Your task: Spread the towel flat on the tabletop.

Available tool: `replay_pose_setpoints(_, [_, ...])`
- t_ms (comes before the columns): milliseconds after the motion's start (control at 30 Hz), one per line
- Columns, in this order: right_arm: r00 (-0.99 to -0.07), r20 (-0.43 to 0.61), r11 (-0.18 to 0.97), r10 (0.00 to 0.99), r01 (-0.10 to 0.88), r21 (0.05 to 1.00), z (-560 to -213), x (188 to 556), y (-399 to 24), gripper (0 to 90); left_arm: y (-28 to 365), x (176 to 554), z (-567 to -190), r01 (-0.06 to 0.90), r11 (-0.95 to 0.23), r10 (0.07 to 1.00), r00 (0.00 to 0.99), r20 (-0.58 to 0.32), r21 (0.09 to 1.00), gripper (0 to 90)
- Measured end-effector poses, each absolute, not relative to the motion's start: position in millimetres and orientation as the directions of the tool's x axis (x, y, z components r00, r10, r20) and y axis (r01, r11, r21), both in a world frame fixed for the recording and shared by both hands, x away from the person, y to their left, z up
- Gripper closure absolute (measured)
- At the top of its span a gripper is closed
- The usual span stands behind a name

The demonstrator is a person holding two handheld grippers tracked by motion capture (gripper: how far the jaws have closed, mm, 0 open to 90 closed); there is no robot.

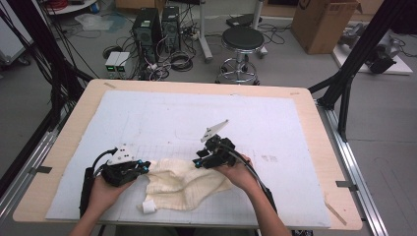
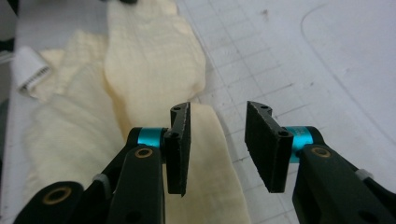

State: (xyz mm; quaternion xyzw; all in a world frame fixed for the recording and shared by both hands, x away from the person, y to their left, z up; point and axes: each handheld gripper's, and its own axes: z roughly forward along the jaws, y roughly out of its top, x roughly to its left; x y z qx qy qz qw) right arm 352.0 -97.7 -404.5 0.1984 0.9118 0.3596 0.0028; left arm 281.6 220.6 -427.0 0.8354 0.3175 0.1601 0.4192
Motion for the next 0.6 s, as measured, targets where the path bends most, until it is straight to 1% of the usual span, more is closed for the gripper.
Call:
replay_pose_setpoints(67, [-0.92,0.136,0.681,0.367,0.365,0.634,-412,353,-94,63.6,220,281,-427,0.393,-0.446,0.664,0.748,0.003,0.804,89.0])
replay_pose_setpoints(133, [-0.916,0.159,0.686,0.369,0.384,0.618,-417,356,-92,67.6,220,281,-427,0.394,-0.442,0.666,0.746,0.001,0.806,89.0])
replay_pose_setpoints(167, [-0.913,0.168,0.687,0.372,0.392,0.611,-420,357,-92,70.5,220,281,-427,0.392,-0.438,0.667,0.745,0.0,0.809,89.0])
replay_pose_setpoints(233, [-0.913,0.183,0.704,0.364,0.398,0.589,-425,358,-91,80.9,221,281,-426,0.391,-0.441,0.664,0.748,0.001,0.808,89.0])
replay_pose_setpoints(267, [-0.917,0.183,0.713,0.355,0.392,0.582,-426,357,-90,84.7,221,281,-426,0.392,-0.44,0.665,0.747,0.0,0.808,89.0])
replay_pose_setpoints(300, [-0.921,0.178,0.717,0.347,0.383,0.582,-427,357,-90,86.5,221,282,-426,0.393,-0.435,0.667,0.745,-0.004,0.81,89.0])
replay_pose_setpoints(367, [-0.915,0.177,0.706,0.363,0.394,0.589,-423,356,-94,87.3,221,282,-426,0.391,-0.436,0.668,0.745,0.001,0.811,88.9])
replay_pose_setpoints(467, [-0.9,0.163,0.666,0.405,0.412,0.622,-413,356,-105,87.5,221,282,-426,0.392,-0.428,0.673,0.74,-0.002,0.814,89.0])
replay_pose_setpoints(600, [-0.867,0.126,0.6,0.482,0.432,0.674,-397,351,-129,87.6,220,283,-426,0.398,-0.407,0.688,0.726,-0.012,0.822,89.0])
